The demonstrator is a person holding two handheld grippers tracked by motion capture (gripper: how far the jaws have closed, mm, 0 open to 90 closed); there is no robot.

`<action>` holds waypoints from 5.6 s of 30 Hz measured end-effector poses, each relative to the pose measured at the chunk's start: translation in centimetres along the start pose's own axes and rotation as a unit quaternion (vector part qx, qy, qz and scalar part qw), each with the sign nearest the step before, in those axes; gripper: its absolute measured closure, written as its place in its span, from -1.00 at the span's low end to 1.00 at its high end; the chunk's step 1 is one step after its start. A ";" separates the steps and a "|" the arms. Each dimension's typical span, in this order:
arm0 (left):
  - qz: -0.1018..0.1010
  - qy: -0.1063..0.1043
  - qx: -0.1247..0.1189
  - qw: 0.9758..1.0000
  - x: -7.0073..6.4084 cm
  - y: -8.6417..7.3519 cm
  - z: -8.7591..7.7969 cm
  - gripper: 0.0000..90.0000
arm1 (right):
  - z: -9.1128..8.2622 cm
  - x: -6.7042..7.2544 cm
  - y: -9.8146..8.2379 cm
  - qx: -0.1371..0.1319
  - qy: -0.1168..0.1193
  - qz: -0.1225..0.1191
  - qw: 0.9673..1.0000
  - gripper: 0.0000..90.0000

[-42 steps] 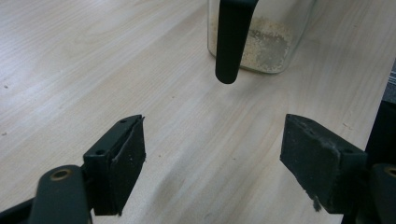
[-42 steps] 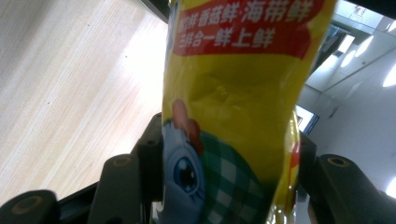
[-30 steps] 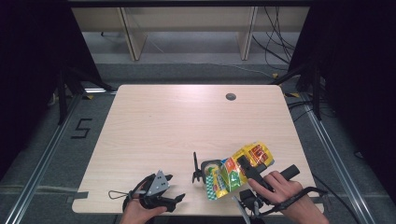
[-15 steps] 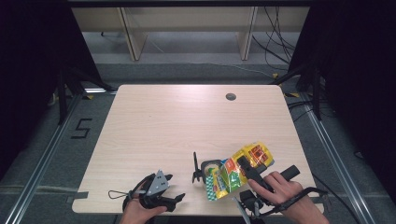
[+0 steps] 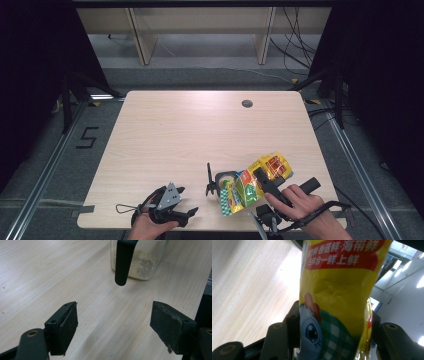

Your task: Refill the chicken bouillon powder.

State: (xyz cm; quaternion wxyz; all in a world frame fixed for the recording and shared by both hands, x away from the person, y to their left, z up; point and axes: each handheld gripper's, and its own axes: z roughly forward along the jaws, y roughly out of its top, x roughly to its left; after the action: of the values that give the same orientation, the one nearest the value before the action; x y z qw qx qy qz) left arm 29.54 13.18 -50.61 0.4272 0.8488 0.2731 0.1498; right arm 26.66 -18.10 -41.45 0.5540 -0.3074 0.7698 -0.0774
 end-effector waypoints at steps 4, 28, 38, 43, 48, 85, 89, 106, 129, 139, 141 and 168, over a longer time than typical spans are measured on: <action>0.002 -0.002 0.006 1.000 0.0 0.0 -0.1 -0.52 | 0.0 -0.1 0.0 -0.001 0.000 0.007 1.000 0.09; -0.001 0.001 0.003 1.000 0.1 0.0 0.0 -0.52 | 0.0 0.0 -0.1 -0.004 -0.001 0.006 1.000 0.09; 0.003 0.002 0.002 1.000 0.1 0.0 -0.1 -0.52 | 0.0 0.0 -0.2 -0.002 0.000 0.003 1.000 0.09; 0.003 0.005 0.002 1.000 0.0 0.0 -0.1 -0.52 | 0.0 0.1 -0.2 -0.002 0.002 0.005 1.000 0.09; 0.002 0.005 0.002 1.000 0.0 0.0 -0.1 -0.52 | 0.0 0.1 -0.2 -0.002 0.000 0.003 1.000 0.09; -0.002 0.001 0.000 1.000 0.1 0.0 -0.1 -0.52 | 0.0 0.1 -0.3 -0.003 0.000 0.006 1.000 0.09; -0.003 0.004 -0.001 1.000 0.1 0.0 -0.1 -0.52 | 0.0 0.1 -0.3 -0.003 -0.001 0.006 1.000 0.09; -0.006 0.001 -0.004 1.000 0.0 0.0 0.0 -0.52 | -0.1 0.1 -0.4 -0.002 -0.001 0.005 1.000 0.09; 0.005 0.007 0.008 1.000 0.2 0.0 -0.2 -0.52 | -0.1 0.1 -0.5 -0.001 0.003 0.007 1.000 0.13; 0.005 0.007 0.009 1.000 0.2 0.0 -0.2 -0.52 | -0.1 0.1 -0.6 -0.002 0.000 0.004 1.000 0.15; 0.001 0.003 0.004 1.000 0.0 0.0 -0.2 -0.52 | -0.2 0.1 -0.6 -0.003 0.002 0.005 1.000 0.15; 0.003 0.004 0.002 1.000 0.2 0.0 -0.1 -0.52 | -0.4 0.5 -1.3 -0.016 0.009 0.061 0.998 0.17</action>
State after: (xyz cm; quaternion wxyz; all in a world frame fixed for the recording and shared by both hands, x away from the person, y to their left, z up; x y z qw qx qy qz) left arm 29.65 13.40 -50.56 0.4243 0.8497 0.2724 0.1543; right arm 26.69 -19.54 -41.10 0.5455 -0.2684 0.7932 -0.0342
